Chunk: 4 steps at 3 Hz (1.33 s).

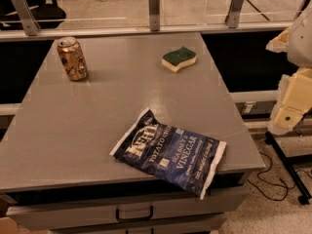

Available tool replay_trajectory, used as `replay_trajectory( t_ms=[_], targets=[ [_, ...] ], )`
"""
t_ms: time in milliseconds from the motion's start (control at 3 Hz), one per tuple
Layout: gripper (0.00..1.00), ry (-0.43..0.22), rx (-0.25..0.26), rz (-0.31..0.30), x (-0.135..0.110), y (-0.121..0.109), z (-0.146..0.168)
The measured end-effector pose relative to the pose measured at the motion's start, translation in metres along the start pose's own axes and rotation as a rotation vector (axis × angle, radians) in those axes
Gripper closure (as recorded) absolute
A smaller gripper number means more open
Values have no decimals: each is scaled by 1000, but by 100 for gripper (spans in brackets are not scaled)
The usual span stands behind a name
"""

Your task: Move sponge near orange can

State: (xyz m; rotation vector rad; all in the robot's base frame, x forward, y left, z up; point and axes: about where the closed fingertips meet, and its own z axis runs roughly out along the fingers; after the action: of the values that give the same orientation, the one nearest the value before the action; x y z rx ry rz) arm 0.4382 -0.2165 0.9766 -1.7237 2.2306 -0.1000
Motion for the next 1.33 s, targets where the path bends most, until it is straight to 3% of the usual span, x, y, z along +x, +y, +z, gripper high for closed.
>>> replay_trajectory(
  t_ms=[333,667,1333],
  targets=[
    [0,-10,10,-3,-1,-2,-2],
    [0,-102,31,-23,-18,-37,10],
    [0,-371,86,-48,-115,-159,65]
  ],
)
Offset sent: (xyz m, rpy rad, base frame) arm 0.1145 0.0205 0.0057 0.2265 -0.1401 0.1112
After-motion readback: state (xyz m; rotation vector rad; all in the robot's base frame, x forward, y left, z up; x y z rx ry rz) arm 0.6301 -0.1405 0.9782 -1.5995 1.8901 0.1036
